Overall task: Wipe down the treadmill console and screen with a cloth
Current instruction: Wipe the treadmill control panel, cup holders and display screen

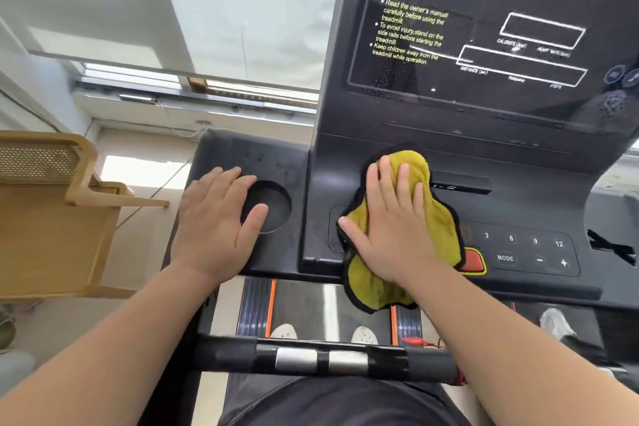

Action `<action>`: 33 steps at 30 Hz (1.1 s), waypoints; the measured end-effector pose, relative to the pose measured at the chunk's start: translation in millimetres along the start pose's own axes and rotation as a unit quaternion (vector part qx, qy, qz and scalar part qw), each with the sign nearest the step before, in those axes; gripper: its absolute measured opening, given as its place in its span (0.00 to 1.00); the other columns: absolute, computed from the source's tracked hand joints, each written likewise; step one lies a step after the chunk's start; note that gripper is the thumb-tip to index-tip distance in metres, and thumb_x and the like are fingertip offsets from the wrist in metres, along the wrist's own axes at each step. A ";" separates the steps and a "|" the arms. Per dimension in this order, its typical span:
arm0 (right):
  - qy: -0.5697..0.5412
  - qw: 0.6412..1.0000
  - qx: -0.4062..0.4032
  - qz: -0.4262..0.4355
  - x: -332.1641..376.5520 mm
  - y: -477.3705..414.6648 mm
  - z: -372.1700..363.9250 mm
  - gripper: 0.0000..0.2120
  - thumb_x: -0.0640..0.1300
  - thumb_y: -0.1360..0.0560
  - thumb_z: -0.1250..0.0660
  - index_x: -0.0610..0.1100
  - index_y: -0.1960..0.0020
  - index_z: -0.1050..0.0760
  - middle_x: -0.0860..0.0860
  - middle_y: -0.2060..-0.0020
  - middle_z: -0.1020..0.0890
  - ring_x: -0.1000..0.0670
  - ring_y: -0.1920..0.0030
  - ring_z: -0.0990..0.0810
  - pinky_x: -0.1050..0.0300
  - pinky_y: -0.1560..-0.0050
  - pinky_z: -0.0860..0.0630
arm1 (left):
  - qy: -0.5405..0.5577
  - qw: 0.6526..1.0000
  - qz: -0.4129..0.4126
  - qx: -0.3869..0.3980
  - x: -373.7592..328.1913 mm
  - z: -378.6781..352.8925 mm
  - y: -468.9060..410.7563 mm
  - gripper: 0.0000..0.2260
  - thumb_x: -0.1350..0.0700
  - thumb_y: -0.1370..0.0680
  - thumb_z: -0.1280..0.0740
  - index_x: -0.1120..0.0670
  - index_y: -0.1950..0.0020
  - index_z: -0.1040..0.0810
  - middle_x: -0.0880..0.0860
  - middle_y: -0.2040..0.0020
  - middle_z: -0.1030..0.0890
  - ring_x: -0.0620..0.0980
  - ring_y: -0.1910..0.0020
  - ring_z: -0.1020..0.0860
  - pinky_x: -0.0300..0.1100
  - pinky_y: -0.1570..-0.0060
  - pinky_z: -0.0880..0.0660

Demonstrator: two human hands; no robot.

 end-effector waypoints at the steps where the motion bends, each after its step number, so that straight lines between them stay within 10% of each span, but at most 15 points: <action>1: 0.001 1.000 -0.001 -0.006 11.9 -5.7 0.6 0.43 0.72 0.21 0.60 0.47 0.17 0.67 0.46 0.17 0.66 0.37 0.19 0.68 0.35 0.20 0.63 | -0.001 1.000 -0.001 0.001 -0.1 -0.1 0.3 0.27 0.41 0.20 0.51 0.54 0.28 0.28 0.57 0.27 0.27 0.61 0.25 0.34 0.62 0.27 0.39; 10: 0.006 0.978 -0.008 0.208 78.2 15.5 -17.7 0.34 0.61 0.16 0.52 0.51 0.16 0.61 0.53 0.16 0.54 0.43 0.16 0.58 0.36 0.18 0.56 | 0.005 1.000 -0.012 -0.014 2.2 -1.9 -0.2 0.28 0.41 0.18 0.52 0.55 0.30 0.26 0.58 0.29 0.25 0.63 0.27 0.32 0.62 0.29 0.37; 20: -0.001 1.000 0.020 -0.018 19.1 14.0 -0.8 0.54 0.81 0.28 0.57 0.47 0.16 0.63 0.49 0.17 0.64 0.40 0.18 0.66 0.35 0.19 0.63 | 0.013 1.000 -0.004 -0.007 -0.3 0.4 1.3 0.27 0.42 0.20 0.51 0.54 0.29 0.28 0.57 0.28 0.26 0.61 0.26 0.34 0.62 0.27 0.40; 29: 0.027 0.982 -0.011 0.188 76.3 25.0 -21.0 0.38 0.68 0.20 0.50 0.49 0.16 0.47 0.49 0.16 0.50 0.42 0.16 0.54 0.36 0.18 0.52 | 0.019 1.000 -0.007 -0.022 1.0 0.5 2.1 0.27 0.42 0.19 0.51 0.55 0.29 0.26 0.57 0.29 0.25 0.61 0.26 0.33 0.61 0.28 0.39; 33: 0.045 0.990 -0.002 0.134 2.8 27.8 -16.1 0.45 0.77 0.24 0.50 0.53 0.16 0.52 0.51 0.15 0.53 0.43 0.16 0.56 0.34 0.19 0.51 | 0.000 1.000 0.003 -0.003 -2.3 -1.0 1.4 0.27 0.41 0.20 0.50 0.54 0.28 0.27 0.57 0.27 0.27 0.61 0.25 0.35 0.62 0.26 0.42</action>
Point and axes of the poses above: each hand's wrist, its own y-axis away from the middle knuckle, its own z-axis out of the back of the hand, x = y × z, the point moved 2 cm from there along -y, towards the middle knuckle
